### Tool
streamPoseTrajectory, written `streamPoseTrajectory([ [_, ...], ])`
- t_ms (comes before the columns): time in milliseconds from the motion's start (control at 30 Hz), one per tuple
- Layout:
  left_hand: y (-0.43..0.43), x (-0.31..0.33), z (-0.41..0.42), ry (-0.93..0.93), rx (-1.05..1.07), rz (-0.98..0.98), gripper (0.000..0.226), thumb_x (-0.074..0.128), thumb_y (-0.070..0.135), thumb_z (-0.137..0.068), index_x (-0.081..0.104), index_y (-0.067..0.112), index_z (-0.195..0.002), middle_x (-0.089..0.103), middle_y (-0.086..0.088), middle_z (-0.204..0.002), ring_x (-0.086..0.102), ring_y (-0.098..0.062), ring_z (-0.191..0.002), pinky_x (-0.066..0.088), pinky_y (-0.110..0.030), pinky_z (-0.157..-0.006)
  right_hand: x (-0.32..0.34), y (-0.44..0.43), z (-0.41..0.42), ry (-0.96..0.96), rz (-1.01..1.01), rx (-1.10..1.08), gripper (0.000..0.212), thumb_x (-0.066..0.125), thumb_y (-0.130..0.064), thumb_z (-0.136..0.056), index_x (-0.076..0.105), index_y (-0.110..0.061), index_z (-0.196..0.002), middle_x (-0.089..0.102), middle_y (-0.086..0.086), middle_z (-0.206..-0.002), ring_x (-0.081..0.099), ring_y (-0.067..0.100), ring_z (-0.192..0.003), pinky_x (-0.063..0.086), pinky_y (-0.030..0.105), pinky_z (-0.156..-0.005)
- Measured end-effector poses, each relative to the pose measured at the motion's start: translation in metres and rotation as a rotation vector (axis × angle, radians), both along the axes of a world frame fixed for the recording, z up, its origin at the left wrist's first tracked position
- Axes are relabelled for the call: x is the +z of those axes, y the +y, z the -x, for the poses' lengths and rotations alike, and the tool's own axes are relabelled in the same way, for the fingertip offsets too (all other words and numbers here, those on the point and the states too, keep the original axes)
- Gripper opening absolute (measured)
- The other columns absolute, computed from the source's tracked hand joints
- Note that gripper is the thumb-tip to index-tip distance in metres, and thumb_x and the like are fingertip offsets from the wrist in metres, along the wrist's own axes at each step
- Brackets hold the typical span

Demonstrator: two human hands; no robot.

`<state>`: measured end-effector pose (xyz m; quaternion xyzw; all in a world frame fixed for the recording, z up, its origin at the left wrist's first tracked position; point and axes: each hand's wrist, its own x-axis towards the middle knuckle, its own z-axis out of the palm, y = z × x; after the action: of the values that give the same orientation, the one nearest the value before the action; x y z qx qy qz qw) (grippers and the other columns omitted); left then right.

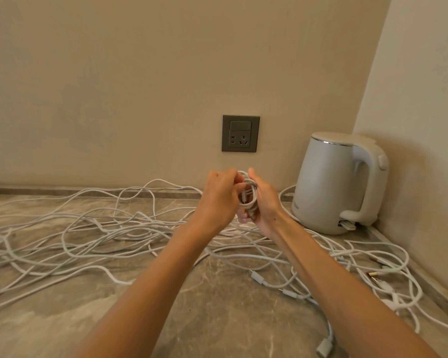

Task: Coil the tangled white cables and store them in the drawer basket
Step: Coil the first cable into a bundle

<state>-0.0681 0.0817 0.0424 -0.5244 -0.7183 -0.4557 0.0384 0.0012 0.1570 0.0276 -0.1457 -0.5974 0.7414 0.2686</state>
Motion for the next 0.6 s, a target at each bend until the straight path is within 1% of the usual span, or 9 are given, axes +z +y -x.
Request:
streamPoseTrajectory([
  [67,-0.0005,-0.0015,0.0021,0.024,-0.031,0.024,0.013,0.049,0.015,-0.094,0.061,0.010,-0.099,0.062,-0.009,-0.099,0.053,-0.021,-0.097,0.046,-0.030,-0.082,-0.0015,0.0009,-0.0016,0.001,-0.011,0.010,0.047,0.022,-0.043,-0.102,0.053,-0.011,-0.086,0.050,0.002,-0.047,0.041,0.012,-0.036,0.027,0.016,-0.035],
  [100,-0.0022,-0.0003,0.0035,0.024,-0.048,0.036,0.014,0.051,0.015,-0.093,0.061,0.008,-0.102,0.063,-0.008,-0.099,0.054,-0.019,-0.095,0.046,-0.027,-0.082,-0.0028,0.0012,-0.0014,-0.002,-0.005,0.018,0.047,0.021,-0.043,-0.102,0.054,-0.012,-0.088,0.052,0.001,-0.046,0.041,0.012,-0.036,0.028,0.016,-0.035],
  [167,-0.0052,0.0025,0.0074,0.013,-0.075,0.046,0.015,0.058,0.013,-0.090,0.063,0.005,-0.102,0.064,-0.008,-0.097,0.056,-0.015,-0.087,0.044,-0.022,-0.075,-0.0051,0.0014,0.0001,-0.018,0.017,0.018,0.048,0.021,-0.044,-0.102,0.054,-0.012,-0.085,0.051,0.002,-0.045,0.041,0.012,-0.036,0.028,0.016,-0.035],
  [200,-0.0068,0.0039,0.0089,0.011,-0.089,0.060,0.015,0.060,0.012,-0.088,0.063,0.005,-0.101,0.065,-0.008,-0.096,0.056,-0.014,-0.084,0.044,-0.023,-0.074,-0.0057,0.0016,0.0012,-0.025,0.025,0.011,0.050,0.022,-0.045,-0.101,0.054,-0.012,-0.083,0.050,0.002,-0.047,0.041,0.012,-0.036,0.028,0.016,-0.035],
  [267,-0.0089,0.0059,0.0102,0.007,-0.106,0.114,0.019,0.066,0.009,-0.083,0.062,0.005,-0.101,0.064,-0.007,-0.097,0.056,-0.014,-0.084,0.046,-0.028,-0.079,-0.0065,0.0022,0.0031,-0.033,0.035,-0.007,0.051,0.024,-0.045,-0.101,0.055,-0.010,-0.081,0.050,0.004,-0.052,0.042,0.013,-0.037,0.028,0.016,-0.036],
  [333,-0.0084,0.0055,0.0099,0.033,-0.087,0.150,0.021,0.068,0.006,-0.080,0.061,0.004,-0.099,0.064,-0.008,-0.097,0.057,-0.018,-0.089,0.046,-0.031,-0.082,-0.0071,0.0025,0.0033,-0.046,0.016,-0.016,0.052,0.025,-0.046,-0.101,0.055,-0.010,-0.079,0.050,0.003,-0.052,0.042,0.013,-0.038,0.029,0.018,-0.036],
  [400,-0.0073,0.0042,0.0096,0.044,-0.047,0.130,0.017,0.066,0.003,-0.080,0.060,0.004,-0.095,0.064,-0.010,-0.096,0.057,-0.021,-0.092,0.046,-0.031,-0.079,-0.0080,0.0018,0.0037,-0.048,0.001,-0.012,0.051,0.025,-0.045,-0.101,0.056,-0.011,-0.079,0.049,0.002,-0.051,0.041,0.013,-0.039,0.030,0.019,-0.037],
  [500,-0.0075,0.0039,0.0069,-0.029,-0.018,0.058,0.014,0.064,0.004,-0.083,0.058,0.006,-0.096,0.064,-0.009,-0.094,0.058,-0.019,-0.086,0.047,-0.026,-0.071,-0.0087,0.0001,0.0042,-0.024,-0.003,-0.004,0.050,0.025,-0.044,-0.102,0.058,-0.013,-0.080,0.048,0.002,-0.051,0.040,0.012,-0.039,0.027,0.018,-0.038],
  [600,-0.0083,0.0059,0.0027,-0.080,-0.046,0.030,0.018,0.060,0.003,-0.086,0.055,0.008,-0.103,0.064,-0.012,-0.092,0.060,-0.022,-0.084,0.051,-0.035,-0.076,-0.0085,0.0001,0.0024,-0.014,-0.005,-0.011,0.054,0.025,-0.044,-0.101,0.057,-0.011,-0.072,0.046,0.003,-0.047,0.038,0.012,-0.037,0.026,0.018,-0.038],
])
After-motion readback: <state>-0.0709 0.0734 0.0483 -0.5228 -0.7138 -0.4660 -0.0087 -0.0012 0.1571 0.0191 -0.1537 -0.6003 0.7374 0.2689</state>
